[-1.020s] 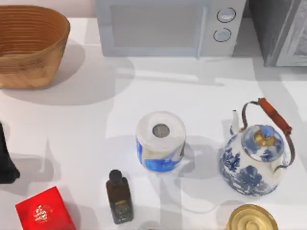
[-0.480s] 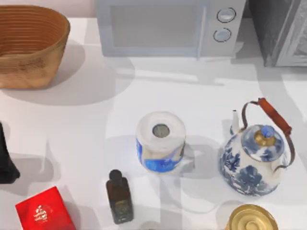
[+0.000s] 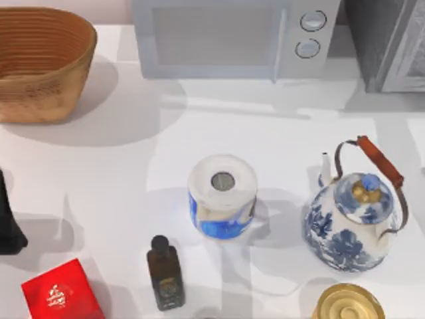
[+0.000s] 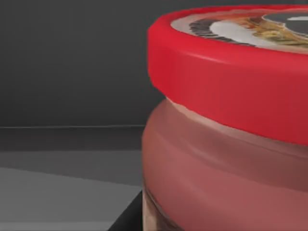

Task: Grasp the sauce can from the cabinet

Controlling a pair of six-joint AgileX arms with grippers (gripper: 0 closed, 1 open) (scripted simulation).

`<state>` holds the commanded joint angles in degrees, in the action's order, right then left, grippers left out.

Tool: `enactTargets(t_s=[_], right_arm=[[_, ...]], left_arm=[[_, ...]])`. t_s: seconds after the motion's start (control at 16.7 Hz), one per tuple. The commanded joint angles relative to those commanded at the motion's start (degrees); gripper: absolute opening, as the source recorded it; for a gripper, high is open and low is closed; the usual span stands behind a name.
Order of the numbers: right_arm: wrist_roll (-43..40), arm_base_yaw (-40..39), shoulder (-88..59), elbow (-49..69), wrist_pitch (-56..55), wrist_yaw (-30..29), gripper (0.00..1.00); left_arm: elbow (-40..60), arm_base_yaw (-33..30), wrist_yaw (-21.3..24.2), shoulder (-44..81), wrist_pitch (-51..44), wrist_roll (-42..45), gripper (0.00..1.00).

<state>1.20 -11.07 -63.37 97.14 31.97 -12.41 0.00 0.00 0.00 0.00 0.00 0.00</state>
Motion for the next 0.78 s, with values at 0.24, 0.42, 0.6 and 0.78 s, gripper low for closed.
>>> enactTargets(t_s=[0.24,0.42,0.6,0.78], right_arm=[[-0.32,2.6,15.17,-26.25,-7.54,3.1,0.0],[-0.58,4.78,27.57,-47.82,-13.67,5.56,0.0],[-0.82,6.95,39.78,-67.68,-19.81,7.95,0.0],[-1.01,8.87,50.72,-82.89,-25.36,10.02,0.0]], left_arm=[[0.0,0.0,0.0,0.0,0.0,0.0,1.0],[0.0,0.0,0.0,0.0,0.0,0.0,1.0],[0.0,0.0,0.0,0.0,0.0,0.0,1.0],[0.0,0.0,0.0,0.0,0.0,0.0,1.0]])
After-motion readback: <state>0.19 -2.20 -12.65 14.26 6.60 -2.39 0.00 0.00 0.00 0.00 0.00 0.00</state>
